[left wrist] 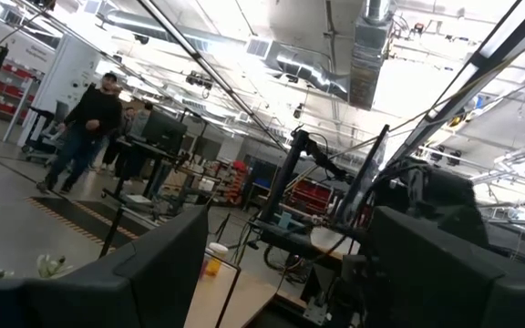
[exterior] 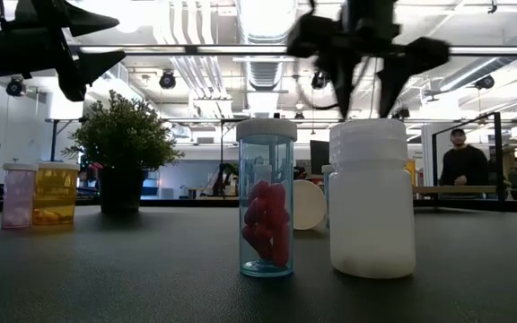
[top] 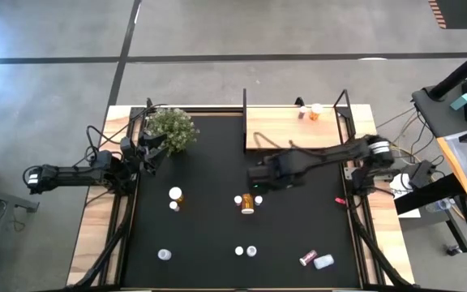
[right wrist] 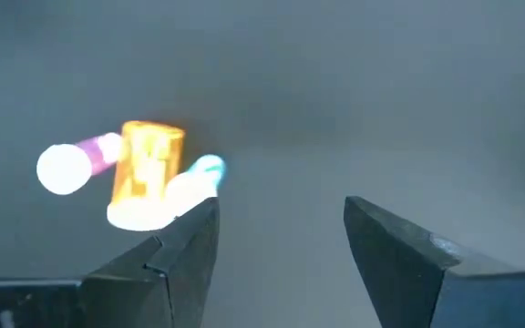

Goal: Pick and place medicine bottles onto shelf by color
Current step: Put the top left pink pill bottle on the shelf

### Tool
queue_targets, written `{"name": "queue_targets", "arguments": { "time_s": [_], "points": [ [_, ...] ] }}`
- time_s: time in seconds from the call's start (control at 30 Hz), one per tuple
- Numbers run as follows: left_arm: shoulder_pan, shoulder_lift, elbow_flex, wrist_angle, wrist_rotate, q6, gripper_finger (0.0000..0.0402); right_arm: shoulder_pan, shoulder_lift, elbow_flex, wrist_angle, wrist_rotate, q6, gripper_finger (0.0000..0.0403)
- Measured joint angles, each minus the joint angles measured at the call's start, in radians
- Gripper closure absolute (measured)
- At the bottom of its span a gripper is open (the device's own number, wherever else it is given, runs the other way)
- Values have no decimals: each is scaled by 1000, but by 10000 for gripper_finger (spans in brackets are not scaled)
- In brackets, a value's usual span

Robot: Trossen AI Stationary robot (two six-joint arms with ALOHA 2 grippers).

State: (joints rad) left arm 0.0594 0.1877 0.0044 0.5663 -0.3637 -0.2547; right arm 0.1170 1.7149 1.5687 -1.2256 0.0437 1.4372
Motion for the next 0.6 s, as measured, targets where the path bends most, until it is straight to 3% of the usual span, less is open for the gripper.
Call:
{"name": "queue_targets", "arguments": {
  "time_s": [0.3,0.6],
  "points": [
    [0,0,0,1,0,0,107,17,211,248,-7,0,-276,177],
    [0,0,0,0,0,0,107,18,396,471,-48,-51,-430,177]
  ]
}}
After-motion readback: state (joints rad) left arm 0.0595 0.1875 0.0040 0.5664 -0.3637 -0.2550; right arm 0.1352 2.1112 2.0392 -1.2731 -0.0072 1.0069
